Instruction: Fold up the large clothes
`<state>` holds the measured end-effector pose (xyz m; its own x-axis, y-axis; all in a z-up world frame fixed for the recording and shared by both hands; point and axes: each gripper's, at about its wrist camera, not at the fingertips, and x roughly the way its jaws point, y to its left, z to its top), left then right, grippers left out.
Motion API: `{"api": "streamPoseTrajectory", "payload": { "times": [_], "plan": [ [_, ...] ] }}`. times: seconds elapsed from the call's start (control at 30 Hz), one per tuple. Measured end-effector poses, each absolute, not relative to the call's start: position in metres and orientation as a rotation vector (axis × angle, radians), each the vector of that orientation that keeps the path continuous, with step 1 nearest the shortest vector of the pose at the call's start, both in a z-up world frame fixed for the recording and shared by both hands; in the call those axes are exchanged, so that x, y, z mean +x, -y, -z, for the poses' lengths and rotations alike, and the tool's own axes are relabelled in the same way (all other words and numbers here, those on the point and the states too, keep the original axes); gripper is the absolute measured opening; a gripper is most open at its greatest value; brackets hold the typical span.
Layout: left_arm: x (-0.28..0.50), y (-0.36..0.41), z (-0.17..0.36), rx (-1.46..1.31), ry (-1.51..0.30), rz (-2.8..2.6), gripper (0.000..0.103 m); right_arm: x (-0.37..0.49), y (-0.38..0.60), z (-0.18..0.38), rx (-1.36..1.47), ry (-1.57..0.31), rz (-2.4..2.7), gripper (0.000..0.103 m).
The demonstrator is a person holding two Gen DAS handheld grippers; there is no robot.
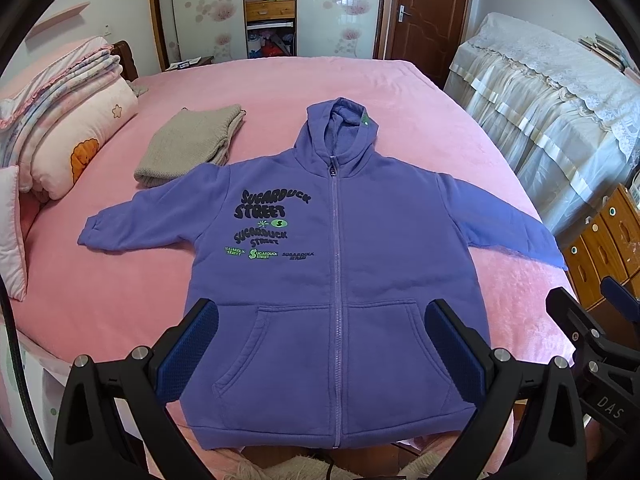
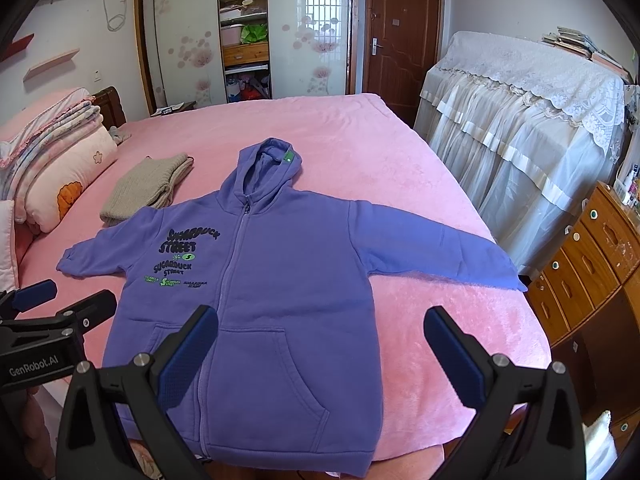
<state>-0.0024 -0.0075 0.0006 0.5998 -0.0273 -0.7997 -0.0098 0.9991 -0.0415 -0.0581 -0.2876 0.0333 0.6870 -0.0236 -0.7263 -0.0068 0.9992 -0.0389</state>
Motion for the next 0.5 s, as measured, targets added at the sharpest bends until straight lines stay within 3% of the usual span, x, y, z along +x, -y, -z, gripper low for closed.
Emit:
{"api": "streamPoseTrajectory", "payload": {
  "times": [0.5],
  "plan": [
    [-0.0018, 0.0099, 0.0052, -0.053, -0.939, 0.008, 0.102, -0.0554, 0.2880, -0.0310, -0.042, -0.815, -0.005, 0.103]
  ]
}}
